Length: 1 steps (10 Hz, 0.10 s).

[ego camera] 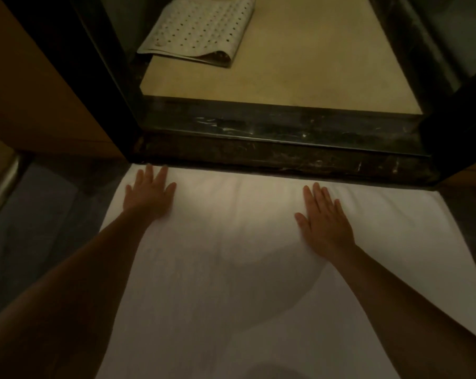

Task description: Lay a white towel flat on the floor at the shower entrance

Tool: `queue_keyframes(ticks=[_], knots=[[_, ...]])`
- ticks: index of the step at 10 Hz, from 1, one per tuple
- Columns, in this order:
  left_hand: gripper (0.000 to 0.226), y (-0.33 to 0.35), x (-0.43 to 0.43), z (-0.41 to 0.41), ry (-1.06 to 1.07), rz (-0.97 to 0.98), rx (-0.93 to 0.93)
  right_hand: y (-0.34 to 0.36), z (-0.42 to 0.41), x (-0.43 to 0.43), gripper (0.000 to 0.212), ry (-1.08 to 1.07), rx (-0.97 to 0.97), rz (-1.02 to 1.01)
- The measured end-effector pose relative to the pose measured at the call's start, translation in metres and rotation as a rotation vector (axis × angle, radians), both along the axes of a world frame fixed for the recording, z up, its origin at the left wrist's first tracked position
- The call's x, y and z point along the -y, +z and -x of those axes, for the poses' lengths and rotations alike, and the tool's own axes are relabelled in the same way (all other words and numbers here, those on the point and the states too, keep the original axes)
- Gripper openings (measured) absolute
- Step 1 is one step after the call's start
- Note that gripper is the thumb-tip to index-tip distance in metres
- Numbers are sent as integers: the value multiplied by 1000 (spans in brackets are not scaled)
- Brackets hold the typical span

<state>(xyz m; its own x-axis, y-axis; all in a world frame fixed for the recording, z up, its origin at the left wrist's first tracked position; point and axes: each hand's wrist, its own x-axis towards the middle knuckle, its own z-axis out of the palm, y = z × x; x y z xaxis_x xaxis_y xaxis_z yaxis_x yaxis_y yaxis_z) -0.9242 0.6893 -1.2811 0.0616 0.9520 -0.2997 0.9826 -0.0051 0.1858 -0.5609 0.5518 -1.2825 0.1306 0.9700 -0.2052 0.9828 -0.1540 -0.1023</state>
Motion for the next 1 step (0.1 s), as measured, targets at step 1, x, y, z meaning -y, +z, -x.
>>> queue_keyframes(ticks=[1], knots=[[61,10,-7,24,154,54,-63,3,1,-2,65,21,-36,24]])
